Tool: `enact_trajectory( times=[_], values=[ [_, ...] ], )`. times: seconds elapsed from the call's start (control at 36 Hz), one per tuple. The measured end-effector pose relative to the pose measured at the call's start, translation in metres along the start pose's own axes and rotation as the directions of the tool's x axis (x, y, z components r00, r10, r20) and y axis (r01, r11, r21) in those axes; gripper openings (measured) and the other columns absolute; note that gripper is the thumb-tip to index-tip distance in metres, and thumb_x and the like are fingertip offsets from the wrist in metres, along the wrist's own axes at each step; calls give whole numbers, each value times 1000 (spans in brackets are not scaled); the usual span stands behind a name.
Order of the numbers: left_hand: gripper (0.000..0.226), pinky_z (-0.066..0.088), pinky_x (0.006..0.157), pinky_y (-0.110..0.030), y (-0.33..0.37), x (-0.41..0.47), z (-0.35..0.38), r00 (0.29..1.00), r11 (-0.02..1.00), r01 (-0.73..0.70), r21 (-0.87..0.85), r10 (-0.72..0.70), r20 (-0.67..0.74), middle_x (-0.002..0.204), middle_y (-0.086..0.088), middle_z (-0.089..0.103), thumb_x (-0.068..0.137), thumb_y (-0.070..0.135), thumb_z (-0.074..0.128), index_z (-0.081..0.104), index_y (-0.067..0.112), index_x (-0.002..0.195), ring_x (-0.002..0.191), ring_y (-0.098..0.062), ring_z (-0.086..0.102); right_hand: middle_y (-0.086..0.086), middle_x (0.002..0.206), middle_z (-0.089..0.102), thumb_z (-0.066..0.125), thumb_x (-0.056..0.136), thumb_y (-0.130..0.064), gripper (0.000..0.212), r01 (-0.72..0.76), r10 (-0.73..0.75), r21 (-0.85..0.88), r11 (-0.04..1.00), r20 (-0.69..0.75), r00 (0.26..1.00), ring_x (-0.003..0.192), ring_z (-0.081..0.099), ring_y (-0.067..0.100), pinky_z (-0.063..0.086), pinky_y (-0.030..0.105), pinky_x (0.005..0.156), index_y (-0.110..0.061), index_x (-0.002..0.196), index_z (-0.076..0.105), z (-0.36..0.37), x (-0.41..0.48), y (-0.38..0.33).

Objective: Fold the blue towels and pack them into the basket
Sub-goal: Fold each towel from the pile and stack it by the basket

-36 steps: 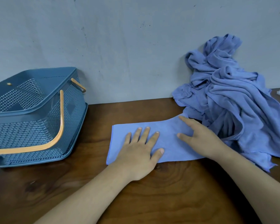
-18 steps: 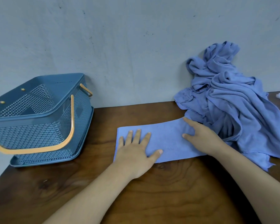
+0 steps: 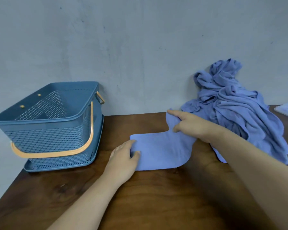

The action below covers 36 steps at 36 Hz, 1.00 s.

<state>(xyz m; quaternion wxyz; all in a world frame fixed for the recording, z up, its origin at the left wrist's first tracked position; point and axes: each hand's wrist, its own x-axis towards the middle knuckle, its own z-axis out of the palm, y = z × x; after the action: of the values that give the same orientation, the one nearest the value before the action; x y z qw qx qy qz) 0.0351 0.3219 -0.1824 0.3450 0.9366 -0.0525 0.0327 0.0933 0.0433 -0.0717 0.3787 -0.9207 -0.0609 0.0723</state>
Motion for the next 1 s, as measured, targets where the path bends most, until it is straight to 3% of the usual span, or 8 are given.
enact_trajectory(
  times=[0.11,0.31,0.44,0.5,0.56,0.75,0.89,1.0],
  values=[
    [53,39,119,-41,4,-3,-6,995,988,75,-132,-83,-57,151,5,55,106,28,50,45,32,158,143,-17,46,-12,170,30,69,88,-13,88,-20,23,-74,997,45,999,148,36,15,33,27,106,-36,165,32,25,13,-31],
    [61,41,116,-39,3,-3,-8,995,994,85,-73,-88,-39,151,-4,54,102,20,48,42,30,162,145,-26,45,-19,175,12,65,92,-16,91,-4,29,-182,983,139,990,157,27,13,34,23,104,-31,169,19,73,23,-50],
    [61,41,118,-41,0,-2,-8,995,991,87,-100,-92,-44,151,-5,55,102,21,51,43,29,161,145,-27,44,-14,174,19,61,95,-16,89,-21,55,-191,981,175,983,155,33,17,35,30,115,-33,169,14,101,19,-55],
    [60,41,118,-41,0,-1,-7,995,991,84,-102,-89,-49,150,-6,56,101,21,52,44,28,161,144,-28,45,-11,150,51,62,94,-19,88,-36,66,-193,981,154,986,127,61,15,49,27,99,-38,168,17,110,19,-55],
    [61,42,116,-39,-1,0,-7,995,993,76,-95,-82,-57,148,-7,58,100,21,53,46,27,160,142,-29,48,-10,104,58,62,92,-19,89,-57,79,-161,985,131,988,86,69,14,60,34,85,-41,166,20,120,19,-52],
    [61,42,117,-42,-1,1,-6,995,992,69,-107,-76,-64,150,-9,56,100,21,52,46,28,159,142,-30,47,-3,80,64,64,92,-23,87,-37,42,-52,998,100,994,71,69,12,60,31,74,-42,166,23,132,22,-42],
    [46,45,112,-43,-5,4,-4,991,977,52,-205,-76,-112,138,-6,65,108,19,39,56,30,150,134,-26,54,-15,138,59,59,103,-45,61,-8,-5,320,948,39,999,61,67,17,57,30,58,-47,159,35,121,14,-44],
    [42,47,111,-39,-6,1,-2,981,935,56,-350,-117,-155,133,12,68,112,21,35,57,35,145,132,-14,55,-18,126,69,55,106,-19,33,177,-138,184,967,-208,968,78,74,11,66,43,79,-38,132,64,93,18,-24]
  ],
)
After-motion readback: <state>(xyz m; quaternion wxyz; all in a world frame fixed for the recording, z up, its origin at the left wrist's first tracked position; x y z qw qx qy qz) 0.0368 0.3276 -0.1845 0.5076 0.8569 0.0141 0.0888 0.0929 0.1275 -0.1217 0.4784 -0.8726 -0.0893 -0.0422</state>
